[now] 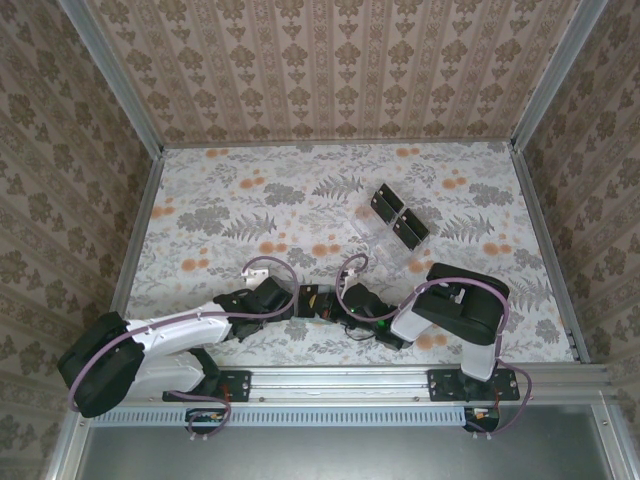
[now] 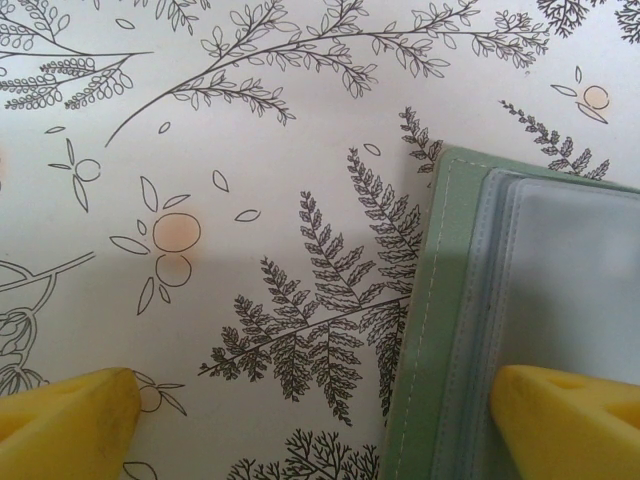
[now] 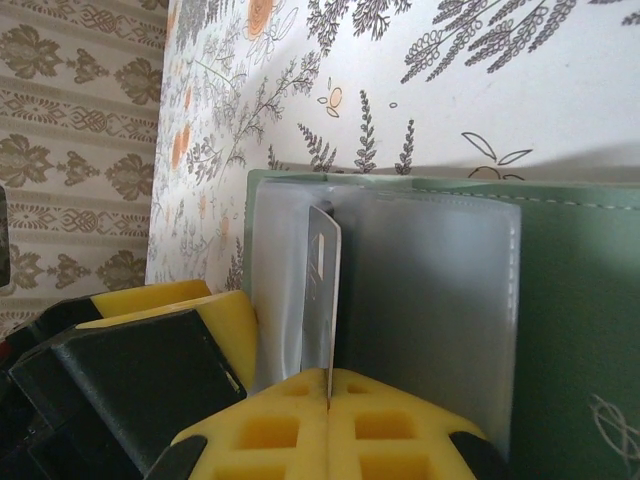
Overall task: Put the credit cards into the card holder
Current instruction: Insert the credit card into the card slot.
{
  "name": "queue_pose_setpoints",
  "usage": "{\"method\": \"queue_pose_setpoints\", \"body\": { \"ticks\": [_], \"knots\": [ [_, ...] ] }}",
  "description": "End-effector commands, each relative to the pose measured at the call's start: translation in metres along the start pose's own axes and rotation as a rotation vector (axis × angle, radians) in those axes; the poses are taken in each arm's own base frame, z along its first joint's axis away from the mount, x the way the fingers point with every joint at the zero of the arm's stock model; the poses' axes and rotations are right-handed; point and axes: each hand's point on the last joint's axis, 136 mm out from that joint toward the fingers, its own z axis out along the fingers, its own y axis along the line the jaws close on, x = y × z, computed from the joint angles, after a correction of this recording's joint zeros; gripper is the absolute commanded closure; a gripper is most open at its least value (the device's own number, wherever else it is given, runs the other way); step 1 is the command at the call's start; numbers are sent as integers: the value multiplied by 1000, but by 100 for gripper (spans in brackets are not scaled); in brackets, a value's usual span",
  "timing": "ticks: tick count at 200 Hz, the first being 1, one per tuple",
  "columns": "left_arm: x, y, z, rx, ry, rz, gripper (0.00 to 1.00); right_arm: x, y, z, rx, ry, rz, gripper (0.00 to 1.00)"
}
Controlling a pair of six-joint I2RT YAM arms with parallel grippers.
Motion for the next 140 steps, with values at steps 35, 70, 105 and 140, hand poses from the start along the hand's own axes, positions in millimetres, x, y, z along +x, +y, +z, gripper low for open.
{"method": "queue_pose_setpoints", "body": {
  "ticks": [35, 70, 105, 140],
  "knots": [
    [28, 28, 4, -94, 85, 56, 0, 12, -28, -7, 97, 21, 29, 100],
    [28, 27, 4, -93, 84, 54, 0, 15, -30, -3, 100, 33, 51, 100],
    [28, 27, 4, -94, 84, 54, 0, 17, -34, -3, 102, 29, 96, 100],
    [28, 27, 4, -93, 83, 54, 0, 17, -36, -7, 113, 10, 114, 100]
  ]
}}
